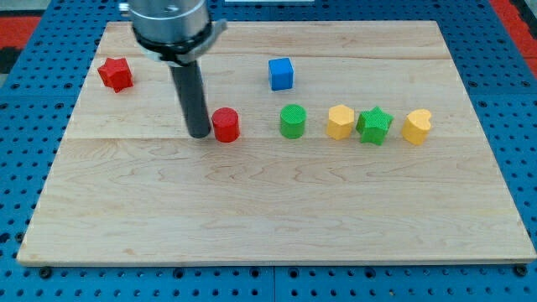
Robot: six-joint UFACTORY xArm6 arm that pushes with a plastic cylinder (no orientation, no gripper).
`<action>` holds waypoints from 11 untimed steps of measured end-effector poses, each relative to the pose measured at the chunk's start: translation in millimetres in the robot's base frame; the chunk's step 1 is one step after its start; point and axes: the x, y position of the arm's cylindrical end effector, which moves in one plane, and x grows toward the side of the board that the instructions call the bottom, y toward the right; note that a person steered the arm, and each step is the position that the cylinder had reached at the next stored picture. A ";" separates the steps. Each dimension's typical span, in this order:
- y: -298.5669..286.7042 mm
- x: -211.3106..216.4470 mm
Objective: Move blue cube towards the triangle
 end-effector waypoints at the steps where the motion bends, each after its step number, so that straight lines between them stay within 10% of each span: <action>1: 44.0 -0.3; 3: -6.3 -31.5; 7: 185.2 -119.2; 11: 6.2 -136.7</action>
